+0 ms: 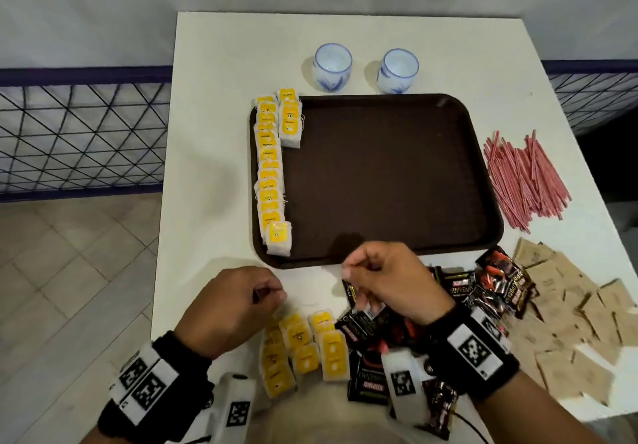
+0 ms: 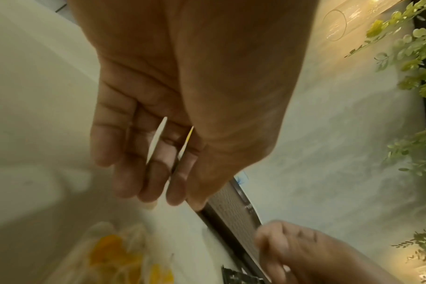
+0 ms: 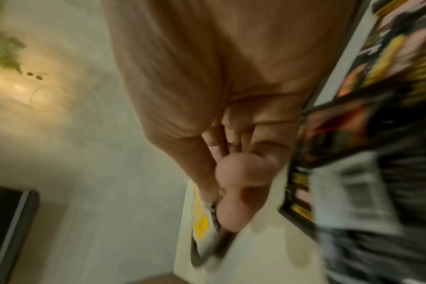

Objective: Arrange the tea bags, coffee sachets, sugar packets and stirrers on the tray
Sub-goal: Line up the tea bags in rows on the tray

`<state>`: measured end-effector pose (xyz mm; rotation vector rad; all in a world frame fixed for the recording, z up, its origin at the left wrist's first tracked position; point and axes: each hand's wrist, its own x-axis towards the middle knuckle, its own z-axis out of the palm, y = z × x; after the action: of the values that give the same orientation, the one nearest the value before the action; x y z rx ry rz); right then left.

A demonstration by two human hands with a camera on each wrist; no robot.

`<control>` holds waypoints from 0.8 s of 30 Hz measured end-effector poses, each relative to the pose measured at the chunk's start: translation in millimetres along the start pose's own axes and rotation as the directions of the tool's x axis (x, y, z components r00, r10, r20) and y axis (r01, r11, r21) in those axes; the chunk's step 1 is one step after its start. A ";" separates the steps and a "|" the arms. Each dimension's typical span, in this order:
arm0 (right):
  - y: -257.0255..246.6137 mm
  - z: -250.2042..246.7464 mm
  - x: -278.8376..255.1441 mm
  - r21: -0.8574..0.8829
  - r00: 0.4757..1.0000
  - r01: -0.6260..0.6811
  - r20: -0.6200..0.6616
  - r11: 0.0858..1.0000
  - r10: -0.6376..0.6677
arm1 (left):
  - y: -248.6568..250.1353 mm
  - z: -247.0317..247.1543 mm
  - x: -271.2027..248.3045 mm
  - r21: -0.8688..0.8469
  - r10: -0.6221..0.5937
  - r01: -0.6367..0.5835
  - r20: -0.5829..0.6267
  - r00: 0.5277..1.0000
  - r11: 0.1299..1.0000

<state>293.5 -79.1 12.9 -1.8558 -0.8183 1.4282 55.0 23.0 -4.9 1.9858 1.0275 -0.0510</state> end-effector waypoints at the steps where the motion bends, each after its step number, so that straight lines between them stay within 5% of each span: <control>1: 8.4 3.1 -11.6 -0.040 0.999 -0.012 0.048 0.999 0.013 | -1.3 3.1 -5.1 0.023 -0.008 0.008 0.028 1.000 1.000; 7: 34.7 11.8 -39.3 -0.197 0.986 -0.039 0.150 0.980 0.069 | 6.4 22.1 -16.1 0.100 -0.025 0.010 0.148 0.989 0.995; 19: 41.1 27.4 -45.6 -0.482 0.983 0.082 0.185 0.872 0.010 | 30.3 25.9 -14.2 -0.012 -0.028 0.030 0.130 0.991 0.999; 24: 41.3 25.8 -47.4 -0.432 0.979 0.104 0.204 0.896 -0.015 | 33.7 21.9 -14.0 -0.074 -0.040 0.048 0.099 0.994 0.996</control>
<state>262.0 -138.3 1.7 -2.0097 -1.3826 1.4919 75.8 -10.9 10.1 1.8728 0.9955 -0.1298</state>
